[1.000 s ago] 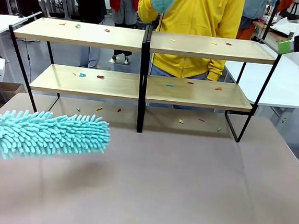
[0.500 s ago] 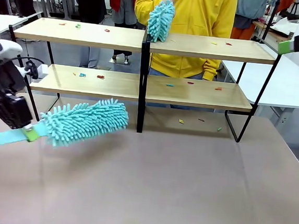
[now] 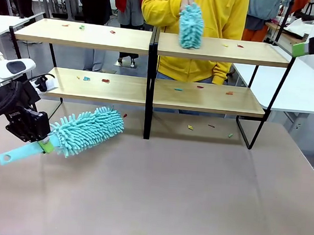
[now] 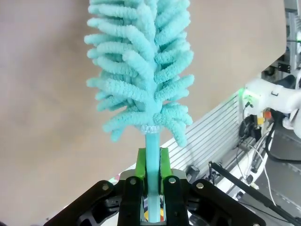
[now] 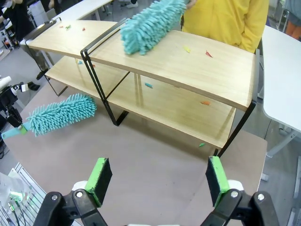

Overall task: Clean the shelves.
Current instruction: Clean a randomly selected level of the Shelf with the Duster.

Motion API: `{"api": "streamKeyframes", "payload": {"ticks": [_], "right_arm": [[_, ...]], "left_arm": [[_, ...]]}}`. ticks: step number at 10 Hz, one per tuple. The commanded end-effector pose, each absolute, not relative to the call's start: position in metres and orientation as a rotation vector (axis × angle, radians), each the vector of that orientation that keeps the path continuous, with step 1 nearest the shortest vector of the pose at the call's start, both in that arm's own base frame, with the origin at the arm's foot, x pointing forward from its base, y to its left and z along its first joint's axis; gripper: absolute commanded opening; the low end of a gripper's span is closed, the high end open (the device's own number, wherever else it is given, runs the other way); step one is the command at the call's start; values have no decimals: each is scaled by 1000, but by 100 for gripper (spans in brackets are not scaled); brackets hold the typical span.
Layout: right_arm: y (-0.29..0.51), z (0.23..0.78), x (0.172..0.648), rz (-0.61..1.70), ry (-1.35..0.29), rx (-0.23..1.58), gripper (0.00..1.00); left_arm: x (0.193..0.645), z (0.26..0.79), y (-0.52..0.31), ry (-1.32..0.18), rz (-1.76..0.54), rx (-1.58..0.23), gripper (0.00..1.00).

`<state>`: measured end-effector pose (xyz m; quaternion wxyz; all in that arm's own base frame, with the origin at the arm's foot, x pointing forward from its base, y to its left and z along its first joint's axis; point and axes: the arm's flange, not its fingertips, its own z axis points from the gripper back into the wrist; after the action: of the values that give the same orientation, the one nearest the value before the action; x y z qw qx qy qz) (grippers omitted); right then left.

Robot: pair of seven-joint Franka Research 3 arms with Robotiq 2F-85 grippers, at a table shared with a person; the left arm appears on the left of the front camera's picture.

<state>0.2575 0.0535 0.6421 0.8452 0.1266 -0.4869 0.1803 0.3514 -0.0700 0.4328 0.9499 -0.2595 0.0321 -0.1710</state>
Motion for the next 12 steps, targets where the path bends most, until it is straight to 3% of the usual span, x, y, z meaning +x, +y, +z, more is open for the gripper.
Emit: {"api": "streamKeyframes", "payload": {"ticks": [1, 8, 12], "right_arm": [[53, 642, 258, 388, -1025, 273, 100], [53, 642, 258, 388, -1025, 273, 100], [53, 642, 258, 388, -1025, 273, 100]], "left_arm": [[352, 431, -70, 70, -336, -525, 13], [388, 395, -166, -208, -149, -428, 13], [411, 372, -201, -227, -134, -411, 13]]}}
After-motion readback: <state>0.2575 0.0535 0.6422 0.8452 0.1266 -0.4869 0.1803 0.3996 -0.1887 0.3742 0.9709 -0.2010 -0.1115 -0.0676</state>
